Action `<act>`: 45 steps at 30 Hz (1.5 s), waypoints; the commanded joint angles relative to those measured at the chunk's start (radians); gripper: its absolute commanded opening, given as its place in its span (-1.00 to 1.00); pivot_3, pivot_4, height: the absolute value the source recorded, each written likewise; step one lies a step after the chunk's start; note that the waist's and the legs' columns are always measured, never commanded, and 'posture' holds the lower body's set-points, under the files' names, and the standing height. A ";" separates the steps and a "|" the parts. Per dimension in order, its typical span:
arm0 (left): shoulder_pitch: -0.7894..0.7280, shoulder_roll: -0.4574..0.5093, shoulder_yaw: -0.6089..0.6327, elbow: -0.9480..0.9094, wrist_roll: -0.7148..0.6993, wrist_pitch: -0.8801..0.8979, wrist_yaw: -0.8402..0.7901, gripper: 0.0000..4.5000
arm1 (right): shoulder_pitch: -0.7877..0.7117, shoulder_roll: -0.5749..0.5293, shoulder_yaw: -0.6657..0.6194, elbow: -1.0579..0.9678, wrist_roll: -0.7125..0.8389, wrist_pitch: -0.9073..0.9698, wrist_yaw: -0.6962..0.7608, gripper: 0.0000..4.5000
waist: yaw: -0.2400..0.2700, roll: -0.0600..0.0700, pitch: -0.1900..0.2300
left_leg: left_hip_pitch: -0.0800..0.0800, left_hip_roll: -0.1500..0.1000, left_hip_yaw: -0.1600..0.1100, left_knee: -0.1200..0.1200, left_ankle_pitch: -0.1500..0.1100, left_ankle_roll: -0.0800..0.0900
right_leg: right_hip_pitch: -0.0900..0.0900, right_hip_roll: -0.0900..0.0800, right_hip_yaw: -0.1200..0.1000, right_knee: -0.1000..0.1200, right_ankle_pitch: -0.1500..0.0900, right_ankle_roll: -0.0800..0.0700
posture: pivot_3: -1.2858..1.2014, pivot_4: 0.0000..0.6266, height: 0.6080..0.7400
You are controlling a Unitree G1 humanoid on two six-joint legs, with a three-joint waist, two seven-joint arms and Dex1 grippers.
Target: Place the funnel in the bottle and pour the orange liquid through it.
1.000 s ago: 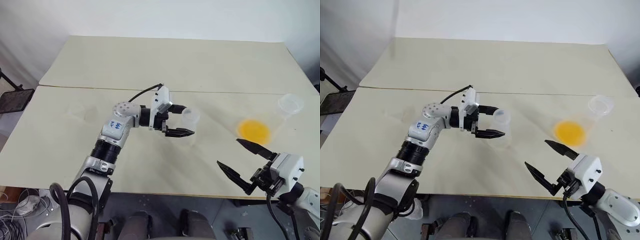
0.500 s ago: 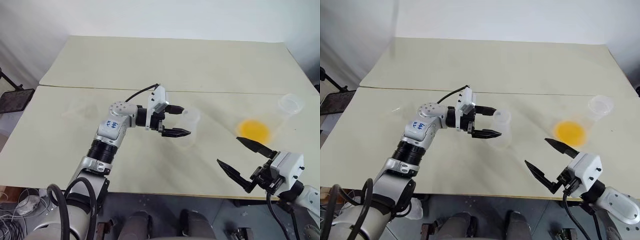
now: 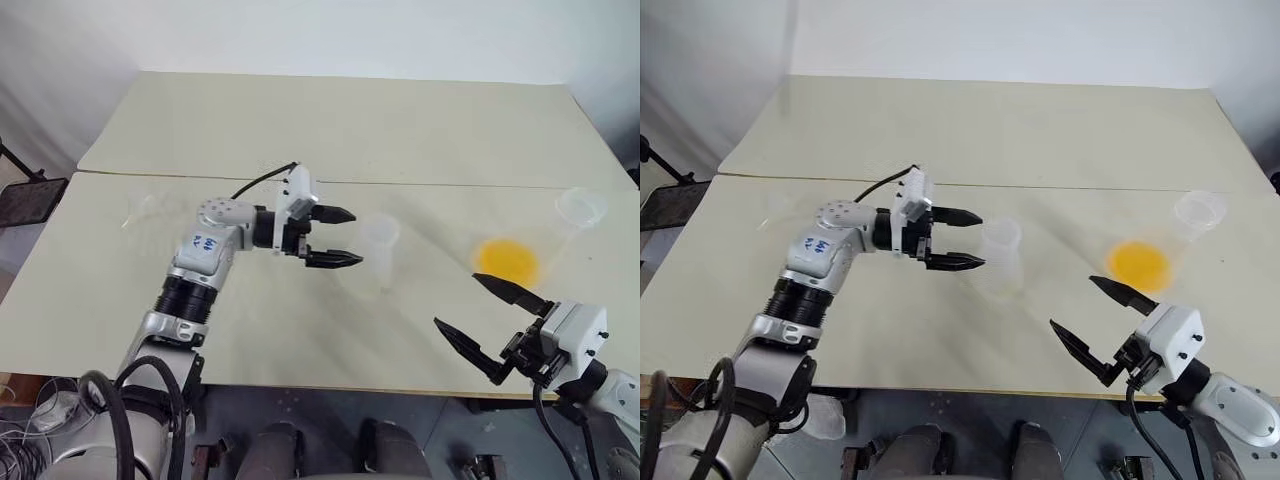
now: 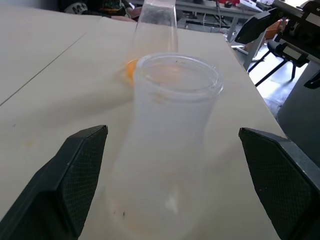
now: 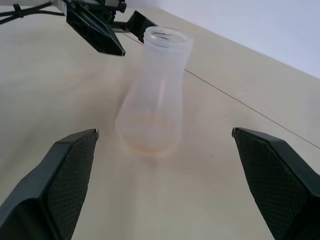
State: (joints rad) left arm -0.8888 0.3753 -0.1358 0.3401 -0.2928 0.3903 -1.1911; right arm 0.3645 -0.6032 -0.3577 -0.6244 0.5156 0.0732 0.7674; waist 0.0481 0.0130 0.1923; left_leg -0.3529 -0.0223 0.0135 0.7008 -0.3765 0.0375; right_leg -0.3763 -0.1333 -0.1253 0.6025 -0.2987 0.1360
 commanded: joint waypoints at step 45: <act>0.974 0.166 0.960 -0.340 -0.223 -0.160 0.626 0.99 | -0.240 -0.090 0.049 0.222 0.072 0.050 0.234 1.00 | -0.024 -0.002 -0.001 | 0.002 0.000 -0.005 -0.001 -0.002 -0.002 | 0.000 -0.008 0.012 0.000 0.000 -0.001 | 0.03 -0.52 1.00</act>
State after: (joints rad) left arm 0.0869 0.5326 0.8212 0.0118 -0.5187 0.2400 -0.5939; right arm 0.1274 -0.6971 -0.3055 -0.3900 0.5784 0.1336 0.9971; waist 0.0244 0.0114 0.1913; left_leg -0.3513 -0.0218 0.0087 0.6994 -0.3781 0.0353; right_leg -0.3758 -0.1405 -0.1130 0.6027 -0.2987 0.1354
